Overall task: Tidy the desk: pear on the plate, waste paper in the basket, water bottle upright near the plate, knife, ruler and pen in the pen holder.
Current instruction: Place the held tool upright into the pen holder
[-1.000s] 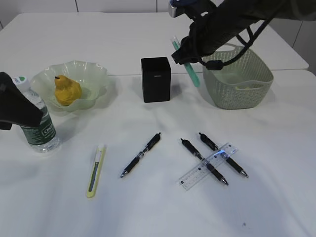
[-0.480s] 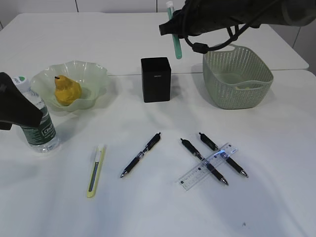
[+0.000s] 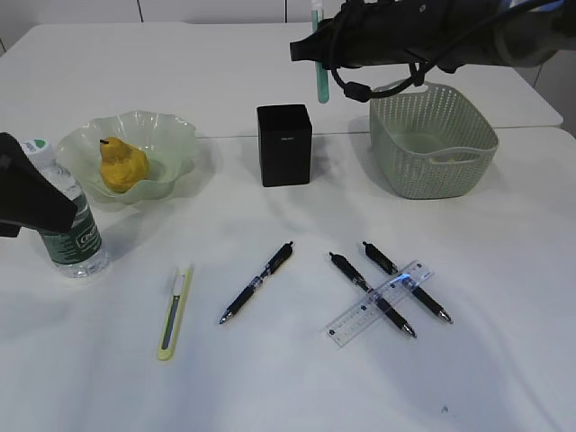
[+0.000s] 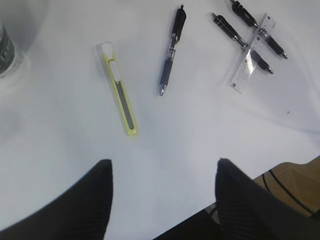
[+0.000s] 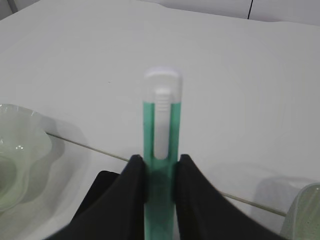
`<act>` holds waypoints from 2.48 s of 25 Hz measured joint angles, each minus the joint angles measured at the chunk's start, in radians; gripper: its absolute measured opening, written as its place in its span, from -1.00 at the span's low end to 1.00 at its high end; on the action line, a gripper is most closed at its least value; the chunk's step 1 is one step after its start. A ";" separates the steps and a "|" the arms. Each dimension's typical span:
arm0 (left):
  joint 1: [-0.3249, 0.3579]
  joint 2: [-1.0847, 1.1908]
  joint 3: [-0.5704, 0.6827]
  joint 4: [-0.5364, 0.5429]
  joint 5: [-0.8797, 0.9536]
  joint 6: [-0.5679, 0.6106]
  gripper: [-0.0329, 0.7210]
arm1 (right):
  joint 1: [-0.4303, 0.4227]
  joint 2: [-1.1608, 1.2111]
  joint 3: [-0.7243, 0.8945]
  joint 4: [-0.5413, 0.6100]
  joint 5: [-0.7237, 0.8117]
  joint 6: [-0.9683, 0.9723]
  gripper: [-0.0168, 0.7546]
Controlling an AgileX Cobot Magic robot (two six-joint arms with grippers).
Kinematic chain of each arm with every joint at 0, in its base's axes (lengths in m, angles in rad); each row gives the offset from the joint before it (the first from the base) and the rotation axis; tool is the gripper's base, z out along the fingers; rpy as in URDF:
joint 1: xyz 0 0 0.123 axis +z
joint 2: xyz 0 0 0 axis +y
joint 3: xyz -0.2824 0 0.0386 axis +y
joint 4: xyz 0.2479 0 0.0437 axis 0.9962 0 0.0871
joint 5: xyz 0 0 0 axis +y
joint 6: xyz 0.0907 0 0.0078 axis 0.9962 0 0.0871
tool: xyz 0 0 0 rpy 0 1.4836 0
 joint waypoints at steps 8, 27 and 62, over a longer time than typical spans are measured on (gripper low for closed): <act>0.000 0.000 0.000 0.004 0.000 0.000 0.29 | 0.060 0.015 0.000 -0.025 -0.070 0.000 -0.51; 0.000 0.000 0.000 0.029 0.000 0.000 0.29 | 0.080 0.111 0.000 -0.044 -0.257 0.000 -0.51; 0.000 0.000 0.000 0.047 0.000 0.002 0.28 | 0.080 0.156 0.000 -0.045 -0.187 0.017 -0.24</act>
